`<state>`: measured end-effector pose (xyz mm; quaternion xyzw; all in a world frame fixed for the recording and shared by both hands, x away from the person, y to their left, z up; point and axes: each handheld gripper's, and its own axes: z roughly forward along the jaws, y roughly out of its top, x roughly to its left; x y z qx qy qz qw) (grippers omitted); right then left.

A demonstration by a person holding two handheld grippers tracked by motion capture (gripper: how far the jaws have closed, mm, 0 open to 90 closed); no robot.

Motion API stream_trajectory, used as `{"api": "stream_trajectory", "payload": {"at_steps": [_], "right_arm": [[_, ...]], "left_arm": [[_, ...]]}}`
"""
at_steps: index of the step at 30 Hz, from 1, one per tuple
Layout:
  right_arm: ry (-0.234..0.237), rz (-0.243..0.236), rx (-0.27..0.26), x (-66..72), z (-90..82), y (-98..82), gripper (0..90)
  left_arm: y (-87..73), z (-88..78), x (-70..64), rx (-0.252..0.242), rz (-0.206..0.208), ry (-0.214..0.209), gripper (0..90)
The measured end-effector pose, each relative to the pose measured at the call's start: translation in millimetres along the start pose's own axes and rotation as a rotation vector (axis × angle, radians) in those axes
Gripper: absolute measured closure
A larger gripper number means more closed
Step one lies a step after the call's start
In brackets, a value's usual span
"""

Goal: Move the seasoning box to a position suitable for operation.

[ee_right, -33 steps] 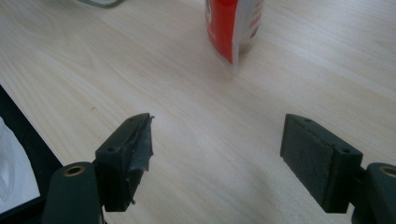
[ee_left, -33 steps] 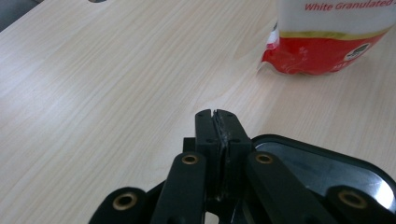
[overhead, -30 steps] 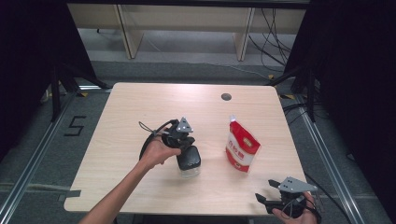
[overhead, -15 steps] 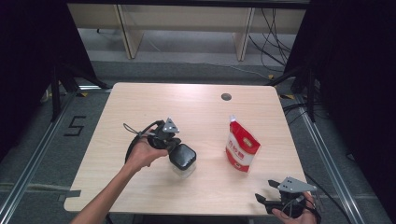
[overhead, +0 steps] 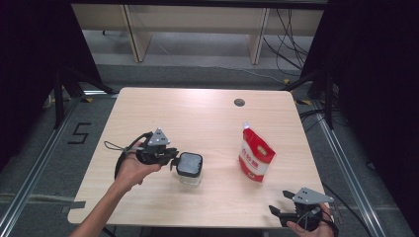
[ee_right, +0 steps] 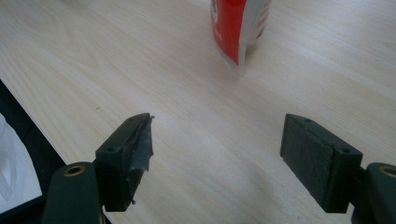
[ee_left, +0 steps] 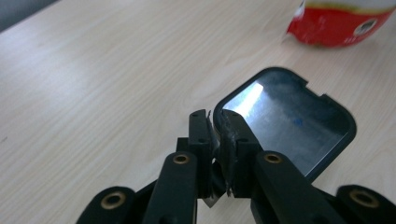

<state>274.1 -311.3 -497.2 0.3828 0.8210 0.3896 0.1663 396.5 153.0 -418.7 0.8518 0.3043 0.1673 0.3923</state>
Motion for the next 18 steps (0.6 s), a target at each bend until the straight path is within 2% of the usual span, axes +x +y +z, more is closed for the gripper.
{"api": "stream_trajectory", "payload": {"at_steps": [2,5,8,10,11,12,13,14,18], "right_arm": [[-0.002,0.000,0.002,-0.6,-0.1,-0.3,26.3],[0.005,0.012,0.015,-0.1,-0.1,-0.3,26.3],[0.002,-0.003,0.000,0.0,0.5,0.2,26.3],[0.009,0.012,0.003,1.7,0.9,0.4,26.3],[0.004,-0.008,0.005,0.9,1.1,0.8,26.3],[0.014,0.001,0.013,1.7,1.4,1.0,26.3],[0.015,0.018,0.021,3.1,1.3,0.9,26.3],[0.011,-0.009,0.016,1.7,1.9,1.3,26.3],[0.023,-0.026,0.012,1.1,2.8,1.9,26.3]], "left_arm": [[-6.8,-6.2,4.6,-0.048,-0.002,-0.006,76.8],[-22.2,-11.1,9.9,-0.064,-0.028,-0.023,70.3],[-40.0,-10.9,11.7,-0.060,-0.033,-0.045,66.4],[-50.5,-8.7,11.1,-0.050,-0.035,-0.054,61.8],[-54.7,-7.2,11.1,-0.045,-0.029,-0.051,59.9],[-57.9,-6.2,12.8,-0.035,0.006,-0.054,57.9],[-61.5,-3.8,11.7,-0.039,0.001,-0.053,56.6],[-64.7,-1.5,10.6,-0.032,-0.008,-0.059,56.5],[-70.1,9.5,8.4,-0.008,0.040,-0.053,54.9]]}}
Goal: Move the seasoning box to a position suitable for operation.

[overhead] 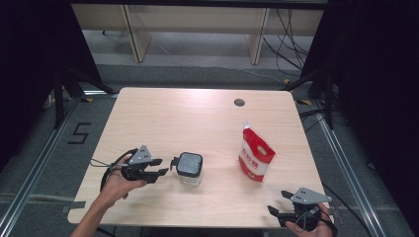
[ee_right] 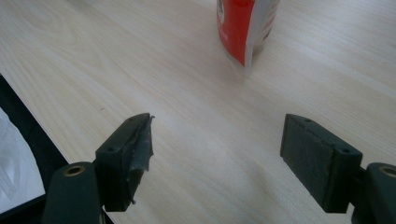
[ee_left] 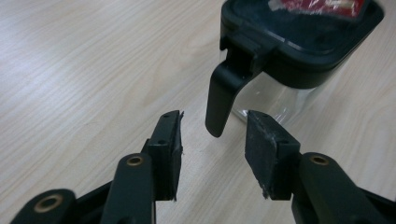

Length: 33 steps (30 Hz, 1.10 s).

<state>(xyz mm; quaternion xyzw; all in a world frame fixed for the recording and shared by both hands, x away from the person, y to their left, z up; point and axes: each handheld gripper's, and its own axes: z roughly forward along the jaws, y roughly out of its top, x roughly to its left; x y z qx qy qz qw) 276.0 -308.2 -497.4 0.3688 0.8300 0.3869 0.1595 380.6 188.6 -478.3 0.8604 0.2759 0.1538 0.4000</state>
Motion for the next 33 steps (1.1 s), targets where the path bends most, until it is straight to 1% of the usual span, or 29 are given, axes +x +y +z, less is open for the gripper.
{"api": "stream_trajectory", "payload": {"at_steps": [1,3,4,5,6,7,9,10,11,12,13,14,15,16,17,19,20,21,22,23,24,25,26,27,28,29,31,32,33], "right_arm": [[0.001,0.007,0.003,0.0,-0.2,-0.3,26.3],[-0.010,0.026,0.009,1.1,-1.0,-0.7,26.3],[-0.010,0.026,0.009,1.1,-1.0,-0.7,26.3],[-0.013,0.022,0.007,0.8,-1.1,-0.7,26.3],[-0.012,0.024,0.009,1.0,-1.1,-0.7,26.3],[-0.011,0.016,0.004,0.6,-0.8,-0.6,26.3],[-0.008,0.032,0.008,2.6,-0.3,-1.0,26.3],[0.009,0.028,0.008,1.6,0.8,-1.1,26.3],[-0.006,0.046,0.016,4.2,-0.2,-1.2,26.3],[-0.005,0.018,0.007,2.0,0.4,-0.7,26.3],[-0.005,0.018,0.007,2.0,0.4,-0.7,26.3],[-0.007,0.010,0.004,1.5,0.5,-0.6,26.3],[0.000,0.045,0.018,4.1,0.0,-0.9,26.3],[-0.005,0.038,0.015,3.8,0.1,-1.0,26.3],[-0.004,0.036,0.016,3.8,0.2,-1.1,26.3],[-0.004,0.014,0.010,1.8,0.6,-0.9,26.3],[-0.004,0.013,0.010,1.9,0.7,-0.9,26.3],[-0.002,0.017,0.014,2.3,0.6,-0.9,26.3],[-0.002,0.012,0.012,2.1,0.8,-0.9,26.3],[-0.001,0.006,0.019,1.8,0.8,-0.9,26.3],[-0.002,0.008,0.018,2.1,0.9,-0.9,26.3],[-0.002,0.008,0.018,2.1,0.9,-0.9,26.3],[0.001,0.023,0.022,3.6,0.7,-1.0,26.4],[0.001,0.023,0.022,3.6,0.7,-1.0,26.4],[-0.001,0.022,0.018,3.6,0.9,-1.1,26.4],[-0.001,0.022,0.019,3.6,0.9,-1.1,26.4],[0.001,0.022,0.022,3.4,0.7,-1.1,26.3],[0.002,0.022,0.022,3.3,0.7,-1.1,26.4],[0.000,0.027,0.020,3.5,0.6,-1.1,26.4]], "left_arm": [[-0.7,3.4,-0.7,0.008,-0.004,-0.003,54.8],[-0.9,8.9,-0.4,0.018,0.017,0.006,55.5],[-0.6,11.0,0.1,0.020,0.026,0.002,55.5],[-0.8,13.4,-0.2,0.011,0.022,0.005,56.6],[-0.3,15.7,-0.3,0.001,0.030,0.002,57.7],[0.1,17.4,-0.4,0.004,0.032,0.001,57.7],[1.1,20.9,0.0,-0.001,0.044,-0.002,58.2],[1.9,22.1,1.2,0.006,0.058,0.002,58.2],[1.7,24.6,1.4,0.000,0.055,0.007,58.3],[1.7,25.8,2.5,-0.001,0.059,0.004,58.9],[1.8,27.0,4.1,-0.003,0.068,0.005,58.9],[1.1,28.6,4.6,-0.009,0.065,0.002,59.3],[1.1,29.3,5.7,-0.009,0.074,-0.007,59.2],[0.7,30.4,6.2,-0.014,0.078,-0.006,59.3],[0.5,31.3,5.8,-0.016,0.070,-0.012,59.4],[1.2,32.1,7.0,-0.012,0.091,-0.024,60.2],[1.3,32.6,6.4,-0.017,0.095,-0.020,61.4],[1.7,33.5,6.5,-0.026,0.114,-0.023,62.6],[1.5,34.2,5.2,-0.031,0.103,-0.027,63.7],[1.6,35.0,5.8,-0.035,0.116,-0.046,65.6],[1.9,34.4,5.5,-0.026,0.122,-0.049,67.9],[1.7,34.8,4.6,-0.028,0.130,-0.062,69.0],[1.4,35.5,3.0,-0.041,0.126,-0.067,72.3],[1.5,34.6,2.9,-0.030,0.153,-0.060,72.3],[1.6,34.4,2.1,-0.037,0.151,-0.054,74.1],[1.1,33.5,0.7,-0.039,0.133,-0.057,74.9],[0.8,31.0,0.1,-0.030,0.141,-0.055,75.2],[0.0,30.4,-0.8,-0.036,0.141,-0.053,75.2],[-0.9,32.1,-7.0,-0.085,0.069,-0.053,75.1]]}}
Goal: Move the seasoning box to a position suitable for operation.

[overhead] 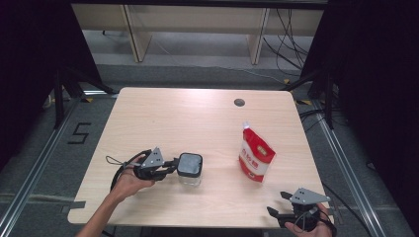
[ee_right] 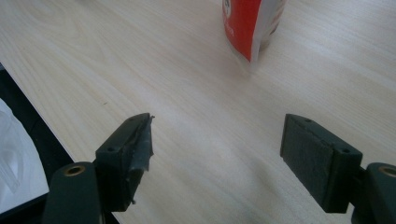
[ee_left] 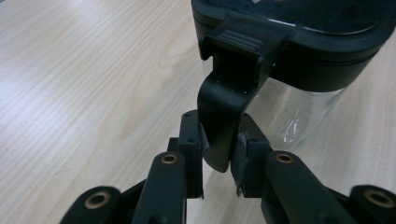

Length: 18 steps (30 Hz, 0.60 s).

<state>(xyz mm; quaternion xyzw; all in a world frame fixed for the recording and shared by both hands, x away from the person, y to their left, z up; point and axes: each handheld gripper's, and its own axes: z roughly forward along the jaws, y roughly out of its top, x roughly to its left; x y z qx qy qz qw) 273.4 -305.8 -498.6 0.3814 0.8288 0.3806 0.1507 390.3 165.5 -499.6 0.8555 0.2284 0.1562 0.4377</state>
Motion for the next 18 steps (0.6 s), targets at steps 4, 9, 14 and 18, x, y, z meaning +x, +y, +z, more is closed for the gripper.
{"api": "stream_trajectory", "payload": {"at_steps": [4,9,14,18], "right_arm": [[-0.002,-0.006,-0.001,-0.3,0.5,-0.1,26.3],[0.006,0.000,0.002,0.4,1.1,0.4,26.4],[0.003,-0.002,0.006,0.9,1.6,0.8,26.4],[0.005,-0.002,0.008,1.0,1.7,0.7,26.4]], "left_arm": [[0.7,-6.8,-2.3,0.034,0.053,0.000,74.8],[-5.2,-9.1,-4.1,0.040,0.032,-0.006,74.5],[-4.4,-5.0,-11.7,0.027,0.013,-0.039,74.4],[1.0,1.4,-23.6,0.022,0.021,-0.063,74.4]]}}
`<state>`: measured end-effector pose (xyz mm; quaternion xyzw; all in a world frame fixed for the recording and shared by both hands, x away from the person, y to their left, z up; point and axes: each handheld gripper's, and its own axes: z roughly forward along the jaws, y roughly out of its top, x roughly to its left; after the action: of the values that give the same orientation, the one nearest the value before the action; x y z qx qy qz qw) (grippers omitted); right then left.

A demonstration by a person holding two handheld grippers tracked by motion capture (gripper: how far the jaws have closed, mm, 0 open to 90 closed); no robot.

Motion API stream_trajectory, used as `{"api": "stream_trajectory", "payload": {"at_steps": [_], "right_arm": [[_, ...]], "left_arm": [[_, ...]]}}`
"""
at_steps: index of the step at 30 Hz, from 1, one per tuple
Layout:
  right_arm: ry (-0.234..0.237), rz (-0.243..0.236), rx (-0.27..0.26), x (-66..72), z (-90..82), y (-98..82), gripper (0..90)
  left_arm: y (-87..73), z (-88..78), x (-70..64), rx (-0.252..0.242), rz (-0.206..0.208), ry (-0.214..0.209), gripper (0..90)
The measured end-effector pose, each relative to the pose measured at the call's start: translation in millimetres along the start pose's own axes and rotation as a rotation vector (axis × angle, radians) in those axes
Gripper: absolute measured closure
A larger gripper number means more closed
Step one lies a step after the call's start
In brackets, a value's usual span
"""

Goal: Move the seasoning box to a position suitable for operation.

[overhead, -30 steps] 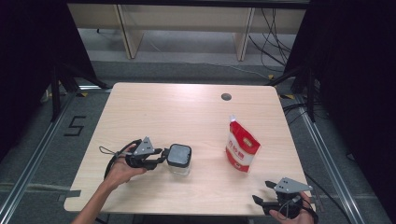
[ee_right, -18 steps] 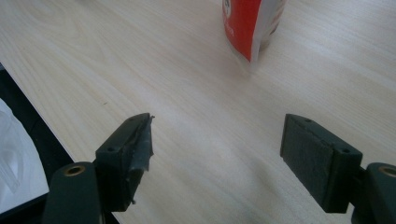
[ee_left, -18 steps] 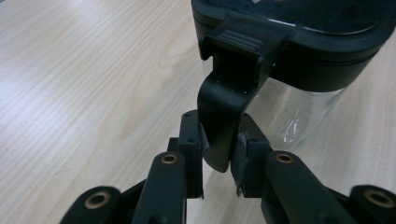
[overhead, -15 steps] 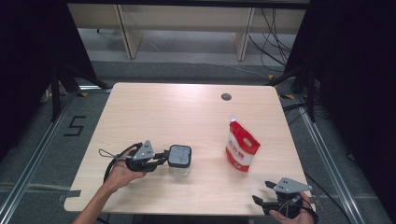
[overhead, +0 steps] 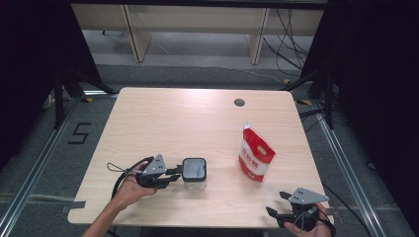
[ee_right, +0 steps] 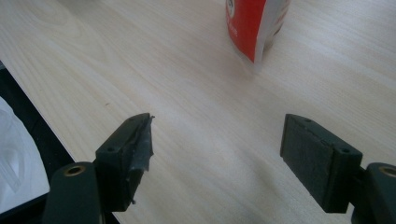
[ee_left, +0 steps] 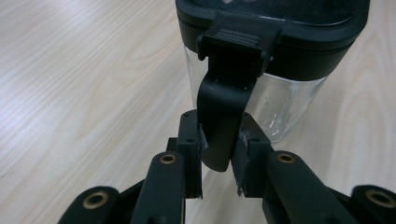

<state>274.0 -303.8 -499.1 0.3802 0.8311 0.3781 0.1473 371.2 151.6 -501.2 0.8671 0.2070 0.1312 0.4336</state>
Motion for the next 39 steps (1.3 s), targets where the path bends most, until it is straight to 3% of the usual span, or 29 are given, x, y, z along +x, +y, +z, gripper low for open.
{"api": "stream_trajectory", "payload": {"at_steps": [5,8,13,15,17,18,19,22,29,31,33,35,36,37,38,39], "right_arm": [[-0.001,-0.024,-0.009,-2.7,0.1,0.0,26.4],[0.012,-0.015,-0.011,-2.0,0.6,0.1,26.4],[0.006,-0.022,-0.012,-2.3,0.3,0.1,26.4],[0.001,-0.022,-0.014,-2.3,0.0,0.1,26.4],[0.004,-0.024,-0.012,-2.4,-0.2,0.2,26.3],[0.007,-0.022,-0.013,-2.3,-0.2,0.3,26.4],[0.007,-0.023,-0.013,-2.3,-0.2,0.3,26.3],[0.009,-0.026,-0.012,-1.8,-0.1,0.3,27.1],[0.008,-0.026,-0.014,-1.0,0.6,0.5,27.3],[0.020,-0.004,-0.006,0.7,0.9,0.3,27.3],[0.009,-0.020,-0.003,0.2,0.2,0.7,27.3],[0.005,-0.026,-0.008,0.9,0.5,0.8,27.3],[0.011,-0.015,-0.008,2.1,0.6,1.0,27.3],[0.012,-0.039,-0.012,0.8,1.0,1.6,27.4],[0.030,-0.034,-0.013,1.2,2.0,1.7,27.4],[0.031,-0.041,-0.007,1.5,2.0,2.1,27.6]], "left_arm": [[8.7,8.8,-18.5,0.004,0.002,-0.025,74.3],[13.8,13.6,-27.9,0.010,0.041,-0.044,74.3],[19.2,18.9,-40.4,0.016,0.060,-0.073,74.2],[19.5,18.7,-41.1,0.021,0.058,-0.065,74.1],[18.4,19.6,-40.0,0.009,0.043,-0.087,73.6],[18.2,18.8,-39.8,0.029,0.040,-0.090,73.0],[17.7,18.5,-39.1,0.048,0.066,-0.067,68.9],[14.5,15.0,-39.6,0.038,0.039,-0.061,64.1],[15.8,-6.6,-37.4,-0.011,0.016,-0.064,59.1],[19.9,-14.8,-38.2,-0.032,0.010,-0.079,62.7],[24.7,-22.9,-38.2,-0.079,0.018,-0.068,68.3],[28.7,-28.5,-38.2,-0.105,-0.001,-0.056,73.0],[30.9,-30.9,-37.4,-0.121,0.000,-0.055,76.0],[33.1,-32.8,-37.4,-0.134,-0.004,-0.051,78.0],[35.0,-34.2,-38.0,-0.141,-0.021,-0.047,79.7],[37.7,-35.8,-37.2,-0.144,-0.012,-0.038,81.2]]}}
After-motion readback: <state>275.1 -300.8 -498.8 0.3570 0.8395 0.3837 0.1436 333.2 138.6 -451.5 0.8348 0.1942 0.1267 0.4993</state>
